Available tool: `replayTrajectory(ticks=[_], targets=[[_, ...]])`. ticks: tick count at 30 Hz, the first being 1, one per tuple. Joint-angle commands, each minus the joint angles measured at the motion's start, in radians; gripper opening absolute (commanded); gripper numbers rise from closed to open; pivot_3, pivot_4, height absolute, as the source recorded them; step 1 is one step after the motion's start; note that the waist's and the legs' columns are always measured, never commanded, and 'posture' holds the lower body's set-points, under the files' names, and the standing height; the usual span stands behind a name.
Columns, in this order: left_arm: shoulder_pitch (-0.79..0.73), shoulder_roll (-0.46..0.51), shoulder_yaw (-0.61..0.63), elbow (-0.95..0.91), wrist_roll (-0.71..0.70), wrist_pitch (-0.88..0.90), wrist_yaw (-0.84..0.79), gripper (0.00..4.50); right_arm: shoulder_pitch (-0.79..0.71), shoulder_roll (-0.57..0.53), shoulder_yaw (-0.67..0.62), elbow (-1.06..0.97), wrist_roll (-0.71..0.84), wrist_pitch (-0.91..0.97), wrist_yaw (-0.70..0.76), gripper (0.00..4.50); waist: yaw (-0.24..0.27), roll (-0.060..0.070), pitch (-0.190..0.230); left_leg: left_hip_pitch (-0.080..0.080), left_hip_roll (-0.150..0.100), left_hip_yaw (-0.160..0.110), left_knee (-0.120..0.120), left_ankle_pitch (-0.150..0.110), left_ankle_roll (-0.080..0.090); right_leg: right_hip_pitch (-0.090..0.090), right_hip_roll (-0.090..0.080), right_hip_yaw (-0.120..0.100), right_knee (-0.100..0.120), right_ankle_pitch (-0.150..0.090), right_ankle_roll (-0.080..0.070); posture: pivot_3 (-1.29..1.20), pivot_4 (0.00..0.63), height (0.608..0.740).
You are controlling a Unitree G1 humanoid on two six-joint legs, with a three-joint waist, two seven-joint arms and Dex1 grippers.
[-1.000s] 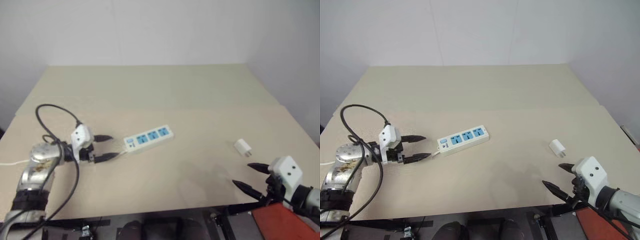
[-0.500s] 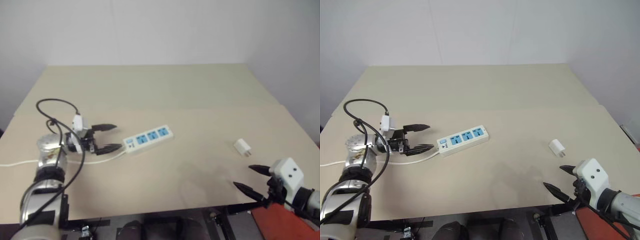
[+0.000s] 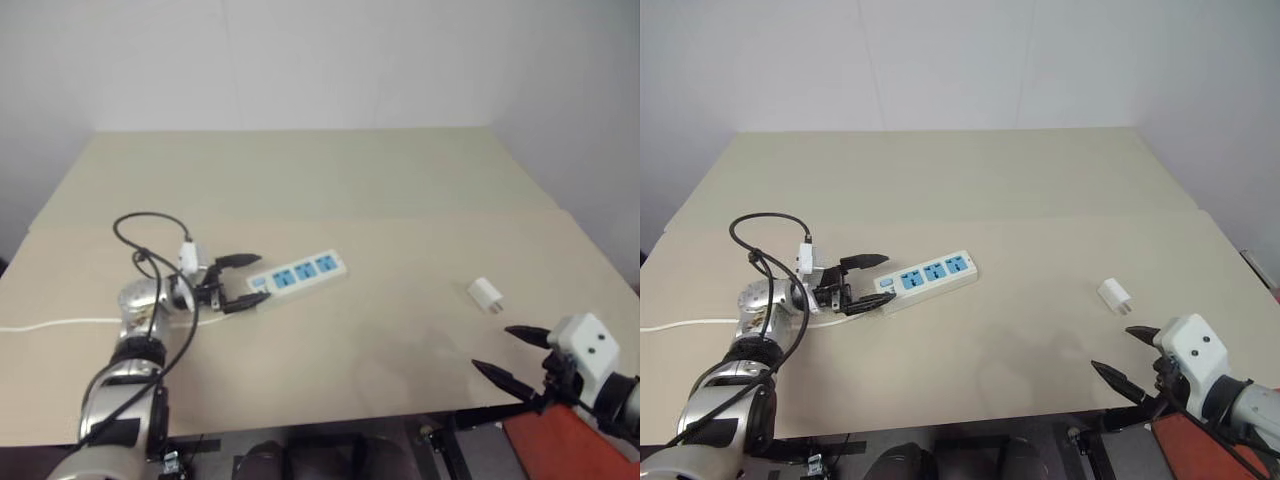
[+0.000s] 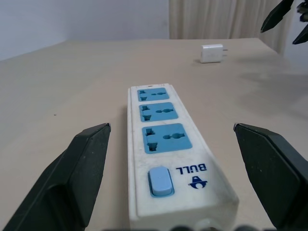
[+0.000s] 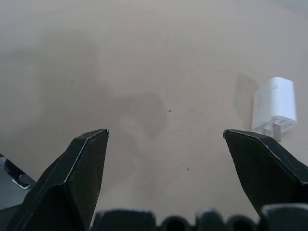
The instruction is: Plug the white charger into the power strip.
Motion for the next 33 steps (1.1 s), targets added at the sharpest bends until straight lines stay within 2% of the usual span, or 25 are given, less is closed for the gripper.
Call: replayTrajectory(ticks=[1, 15, 33], targets=[[-0.017, -0.011, 0.012, 0.011, 0.002, -0.036, 0.010, 4.45, -0.008, -0.015, -0.041, -0.030, 0.015, -0.005, -0.001, 4.50, 0.000, 0.000, 0.000, 0.000, 0.000, 0.000, 0.000, -0.002, 0.003, 0.000, 0.000, 0.000, 0.000, 0.000, 0.000, 0.00, 0.150, 0.740], [-0.029, -0.040, 0.005, 0.124, 0.076, -0.090, 0.099, 4.45, -0.008, -0.009, -0.022, -0.088, 0.017, 0.008, -0.011, 4.50, 0.000, 0.000, 0.000, 0.000, 0.000, -0.001, 0.000, -0.002, 0.004, 0.000, 0.000, 0.000, 0.000, 0.000, 0.000, 0.00, 0.150, 0.740], [-0.020, -0.031, -0.001, 0.162, 0.122, -0.113, 0.108, 4.45, -0.014, -0.006, 0.004, -0.072, 0.004, 0.002, -0.017, 4.50, 0.000, 0.000, 0.000, 0.001, 0.001, -0.001, 0.000, -0.003, 0.005, 0.001, 0.000, 0.000, 0.000, 0.000, 0.000, 0.00, 0.150, 0.740]])
